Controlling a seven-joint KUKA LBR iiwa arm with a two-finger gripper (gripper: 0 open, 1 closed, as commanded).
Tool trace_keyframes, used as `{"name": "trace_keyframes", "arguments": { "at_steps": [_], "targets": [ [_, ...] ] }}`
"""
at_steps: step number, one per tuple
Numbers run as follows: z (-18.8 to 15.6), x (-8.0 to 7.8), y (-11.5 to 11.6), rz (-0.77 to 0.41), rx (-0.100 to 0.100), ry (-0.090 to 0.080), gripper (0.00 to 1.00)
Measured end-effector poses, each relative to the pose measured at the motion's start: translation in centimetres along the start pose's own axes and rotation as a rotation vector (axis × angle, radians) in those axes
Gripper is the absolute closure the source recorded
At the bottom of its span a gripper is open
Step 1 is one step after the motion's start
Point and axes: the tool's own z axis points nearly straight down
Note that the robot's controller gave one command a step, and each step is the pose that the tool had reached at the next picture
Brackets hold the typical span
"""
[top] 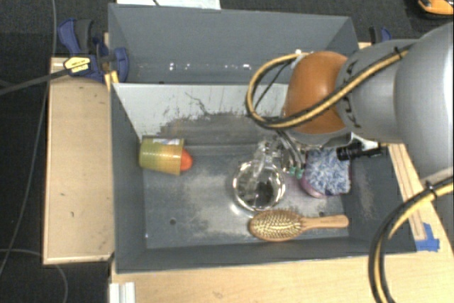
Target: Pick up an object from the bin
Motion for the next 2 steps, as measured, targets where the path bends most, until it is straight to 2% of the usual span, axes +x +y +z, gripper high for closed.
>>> {"name": "trace_keyframes", "arguments": {
  "at_steps": [1, 2],
  "targets": [
    [-2.1, 0.1, 0.0, 0.0, 0.0, 0.002, 1.0],
    [-7.3, 0.1, 0.0, -0.003, 0.001, 0.005, 1.0]
  ]
}}
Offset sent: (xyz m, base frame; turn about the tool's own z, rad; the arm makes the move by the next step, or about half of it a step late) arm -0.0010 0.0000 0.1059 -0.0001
